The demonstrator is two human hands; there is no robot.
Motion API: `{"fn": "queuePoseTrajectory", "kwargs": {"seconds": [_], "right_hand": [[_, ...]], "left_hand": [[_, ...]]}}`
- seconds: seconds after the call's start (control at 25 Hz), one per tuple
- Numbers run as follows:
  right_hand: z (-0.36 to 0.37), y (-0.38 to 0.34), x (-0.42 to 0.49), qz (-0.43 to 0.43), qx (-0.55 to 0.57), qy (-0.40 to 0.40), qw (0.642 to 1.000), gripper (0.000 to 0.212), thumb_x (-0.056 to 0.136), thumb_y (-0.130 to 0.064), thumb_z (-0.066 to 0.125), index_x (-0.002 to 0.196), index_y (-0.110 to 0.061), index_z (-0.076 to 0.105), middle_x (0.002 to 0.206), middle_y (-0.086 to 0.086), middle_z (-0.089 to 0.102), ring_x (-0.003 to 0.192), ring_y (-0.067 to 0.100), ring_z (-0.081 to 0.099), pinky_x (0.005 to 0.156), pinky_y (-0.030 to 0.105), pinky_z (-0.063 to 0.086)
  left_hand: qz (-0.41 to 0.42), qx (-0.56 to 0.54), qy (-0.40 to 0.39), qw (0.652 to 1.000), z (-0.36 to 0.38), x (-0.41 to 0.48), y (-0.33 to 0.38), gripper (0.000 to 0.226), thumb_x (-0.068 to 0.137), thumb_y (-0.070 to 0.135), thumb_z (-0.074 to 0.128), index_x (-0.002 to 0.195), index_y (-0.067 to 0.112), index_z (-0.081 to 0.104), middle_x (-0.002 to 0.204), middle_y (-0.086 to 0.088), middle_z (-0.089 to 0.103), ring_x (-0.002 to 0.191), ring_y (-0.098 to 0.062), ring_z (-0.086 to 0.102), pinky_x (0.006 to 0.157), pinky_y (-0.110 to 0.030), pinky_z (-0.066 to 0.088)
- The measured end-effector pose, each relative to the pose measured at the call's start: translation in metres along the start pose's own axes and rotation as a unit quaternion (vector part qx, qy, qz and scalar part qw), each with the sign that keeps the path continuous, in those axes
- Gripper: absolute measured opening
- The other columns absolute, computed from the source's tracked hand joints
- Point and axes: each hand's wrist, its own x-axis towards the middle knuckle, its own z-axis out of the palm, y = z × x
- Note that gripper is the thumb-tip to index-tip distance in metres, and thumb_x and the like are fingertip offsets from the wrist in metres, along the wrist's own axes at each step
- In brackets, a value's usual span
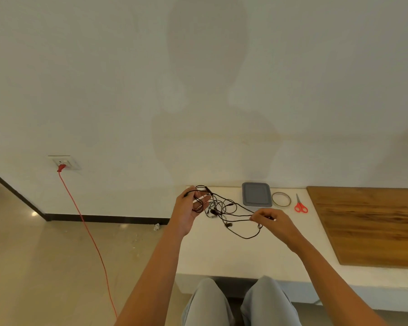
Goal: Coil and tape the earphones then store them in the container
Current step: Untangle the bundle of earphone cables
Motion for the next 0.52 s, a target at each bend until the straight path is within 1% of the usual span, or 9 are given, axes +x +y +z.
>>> {"fn": "queuePoseTrajectory", "kwargs": {"seconds": [0.04,0.12,0.2,0.28,0.32,0.4,0.44,0.48,0.52], "right_hand": [[0.003,-0.002,-0.001,0.02,0.011,-0.024,0.999,0.026,0.092,-0.04,0.054,0.086,-0.025,0.075,0.095,-0.007,0.069,0.095,0.011,0.059,0.085,0.025,0.039],[0.01,-0.006,-0.002,0.058,0.007,-0.05,0.997,0.048,0.096,-0.049,0.041,0.081,-0.02,0.077,0.099,-0.005,0.069,0.099,0.008,0.055,0.091,0.029,0.032],[0.018,-0.012,-0.001,0.07,-0.012,-0.062,0.996,0.056,0.096,-0.051,0.036,0.074,-0.02,0.077,0.097,-0.006,0.07,0.096,0.006,0.056,0.091,0.029,0.031],[0.025,-0.019,0.001,0.061,-0.007,-0.071,0.996,0.047,0.095,-0.047,0.043,0.073,-0.021,0.075,0.091,-0.009,0.072,0.089,0.004,0.063,0.088,0.026,0.036],[0.029,-0.022,0.003,0.06,0.011,-0.071,0.996,0.038,0.094,-0.042,0.049,0.077,-0.02,0.074,0.088,-0.008,0.074,0.084,0.005,0.067,0.086,0.026,0.042],[0.038,-0.03,0.008,0.071,0.074,-0.057,0.993,0.026,0.094,-0.031,0.056,0.092,-0.011,0.071,0.084,-0.001,0.075,0.078,0.01,0.071,0.084,0.025,0.051],[0.042,-0.034,0.01,0.086,0.108,-0.048,0.989,0.026,0.094,-0.03,0.056,0.098,-0.007,0.068,0.084,0.001,0.075,0.078,0.011,0.07,0.082,0.024,0.052],[0.045,-0.036,0.012,0.103,0.141,-0.04,0.984,0.03,0.095,-0.033,0.055,0.102,-0.007,0.066,0.085,0.002,0.076,0.079,0.011,0.069,0.082,0.025,0.05],[0.047,-0.037,0.014,0.118,0.169,-0.035,0.978,0.033,0.095,-0.038,0.053,0.101,-0.009,0.066,0.086,0.002,0.076,0.08,0.012,0.067,0.084,0.027,0.048]], "left_hand": [[-0.002,-0.008,-0.005,1.0,0.003,0.0,0.0,0.027,0.101,0.013,0.043,0.075,0.008,0.05,0.089,-0.014,0.061,0.083,-0.028,0.072,0.089,-0.043,0.055],[-0.014,-0.028,-0.022,0.999,0.009,-0.001,0.001,0.026,0.101,0.02,0.045,0.078,0.008,0.049,0.096,-0.019,0.062,0.089,-0.033,0.07,0.084,-0.046,0.057],[-0.028,-0.06,-0.043,0.997,0.015,-0.003,0.001,0.023,0.101,0.024,0.046,0.085,0.007,0.05,0.096,-0.019,0.065,0.097,-0.039,0.066,0.08,-0.048,0.058],[-0.032,-0.087,-0.068,0.993,0.019,-0.009,0.004,0.027,0.101,0.024,0.045,0.079,0.009,0.049,0.085,-0.015,0.067,0.099,-0.041,0.066,0.077,-0.048,0.059],[-0.029,-0.095,-0.081,0.992,0.022,-0.013,0.005,0.031,0.101,0.024,0.044,0.074,0.01,0.047,0.081,-0.013,0.066,0.1,-0.041,0.066,0.077,-0.048,0.059],[-0.022,-0.111,-0.1,0.989,0.025,-0.019,0.008,0.036,0.102,0.025,0.042,0.069,0.01,0.046,0.083,-0.014,0.067,0.103,-0.042,0.065,0.081,-0.05,0.058],[-0.02,-0.118,-0.105,0.987,0.026,-0.021,0.009,0.037,0.102,0.026,0.042,0.069,0.01,0.046,0.084,-0.014,0.067,0.103,-0.042,0.065,0.083,-0.05,0.057],[-0.018,-0.121,-0.108,0.987,0.026,-0.022,0.01,0.038,0.102,0.027,0.042,0.068,0.01,0.046,0.084,-0.015,0.068,0.101,-0.042,0.066,0.085,-0.051,0.056],[-0.014,-0.122,-0.108,0.987,0.026,-0.023,0.011,0.038,0.102,0.027,0.043,0.068,0.01,0.047,0.083,-0.015,0.069,0.1,-0.041,0.067,0.086,-0.052,0.056]]}}
